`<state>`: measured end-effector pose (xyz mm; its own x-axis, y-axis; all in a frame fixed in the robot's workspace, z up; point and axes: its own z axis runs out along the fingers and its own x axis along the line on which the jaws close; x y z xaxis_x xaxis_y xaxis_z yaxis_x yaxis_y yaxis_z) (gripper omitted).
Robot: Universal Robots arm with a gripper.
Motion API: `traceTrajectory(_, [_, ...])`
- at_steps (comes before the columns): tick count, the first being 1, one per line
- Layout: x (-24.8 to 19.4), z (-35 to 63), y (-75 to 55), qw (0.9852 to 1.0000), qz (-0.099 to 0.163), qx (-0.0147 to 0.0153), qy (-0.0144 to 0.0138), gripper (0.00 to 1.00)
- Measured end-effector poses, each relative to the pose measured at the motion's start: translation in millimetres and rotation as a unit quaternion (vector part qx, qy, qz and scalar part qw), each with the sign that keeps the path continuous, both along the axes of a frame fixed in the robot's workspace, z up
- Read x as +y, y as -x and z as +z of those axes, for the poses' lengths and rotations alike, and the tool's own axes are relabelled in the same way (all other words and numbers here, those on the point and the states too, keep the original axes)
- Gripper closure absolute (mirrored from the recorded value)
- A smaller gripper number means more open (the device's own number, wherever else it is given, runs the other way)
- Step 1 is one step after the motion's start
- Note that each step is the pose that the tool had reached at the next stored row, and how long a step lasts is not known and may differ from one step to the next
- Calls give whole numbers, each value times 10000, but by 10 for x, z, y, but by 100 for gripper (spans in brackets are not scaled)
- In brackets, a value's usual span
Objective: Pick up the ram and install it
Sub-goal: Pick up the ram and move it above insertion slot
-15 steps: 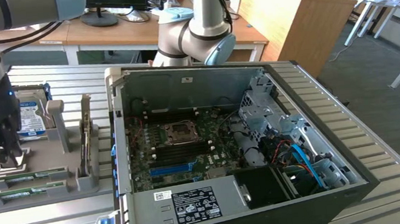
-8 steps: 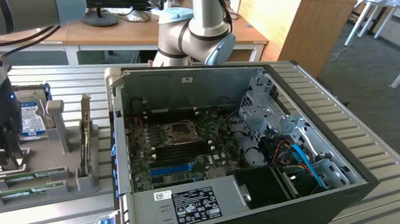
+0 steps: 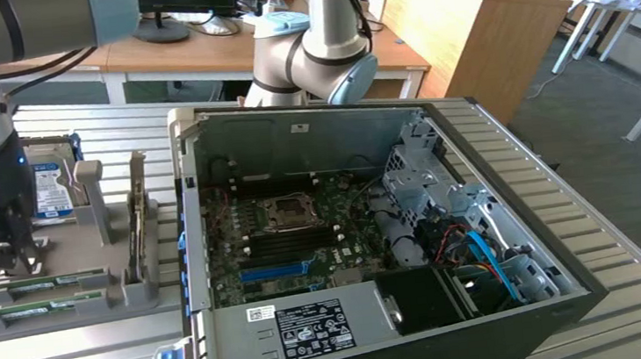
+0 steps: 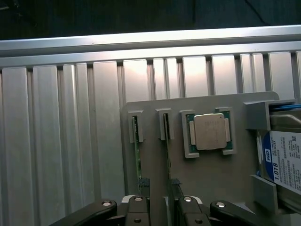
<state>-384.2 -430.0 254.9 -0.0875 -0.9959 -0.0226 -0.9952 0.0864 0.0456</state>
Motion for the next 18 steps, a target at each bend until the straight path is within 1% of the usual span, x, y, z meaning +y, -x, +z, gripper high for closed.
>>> traceTrajectory(6, [0, -58, 0, 10000, 0, 0, 0, 70])
traceTrajectory(15, [0, -174, 0, 10000, 0, 0, 0, 70])
traceTrajectory(18, [0, -183, 0, 10000, 2, 1, 1, 70])
